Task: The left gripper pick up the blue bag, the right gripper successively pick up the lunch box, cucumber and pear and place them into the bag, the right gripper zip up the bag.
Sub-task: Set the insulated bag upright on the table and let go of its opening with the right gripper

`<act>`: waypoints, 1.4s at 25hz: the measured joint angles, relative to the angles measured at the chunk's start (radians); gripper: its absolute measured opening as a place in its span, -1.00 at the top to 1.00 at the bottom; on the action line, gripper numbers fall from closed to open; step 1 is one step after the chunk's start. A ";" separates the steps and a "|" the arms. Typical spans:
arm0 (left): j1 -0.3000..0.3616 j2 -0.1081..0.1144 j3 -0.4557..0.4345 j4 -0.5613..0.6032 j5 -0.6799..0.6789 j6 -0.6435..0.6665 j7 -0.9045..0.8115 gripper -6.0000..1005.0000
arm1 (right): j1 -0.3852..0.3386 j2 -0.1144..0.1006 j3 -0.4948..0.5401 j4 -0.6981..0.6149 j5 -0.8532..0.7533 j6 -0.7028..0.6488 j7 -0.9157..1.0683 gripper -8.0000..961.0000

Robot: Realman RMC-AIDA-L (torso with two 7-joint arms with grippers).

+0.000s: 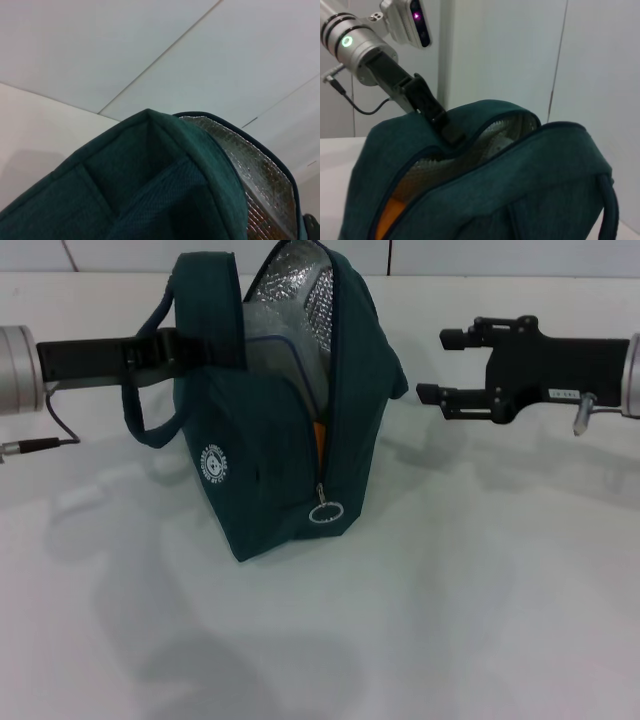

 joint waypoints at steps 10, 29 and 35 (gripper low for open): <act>-0.009 -0.001 0.000 -0.020 0.000 -0.002 0.016 0.89 | 0.079 0.003 -0.026 0.076 -0.001 0.018 -0.017 -0.28; -0.009 0.000 0.000 -0.021 -0.001 -0.005 0.017 0.89 | 0.085 0.007 -0.067 0.081 -0.001 0.079 -0.034 0.23; -0.009 0.002 0.000 -0.021 -0.001 -0.005 0.017 0.89 | 0.083 0.007 -0.081 0.069 0.005 0.078 -0.035 0.63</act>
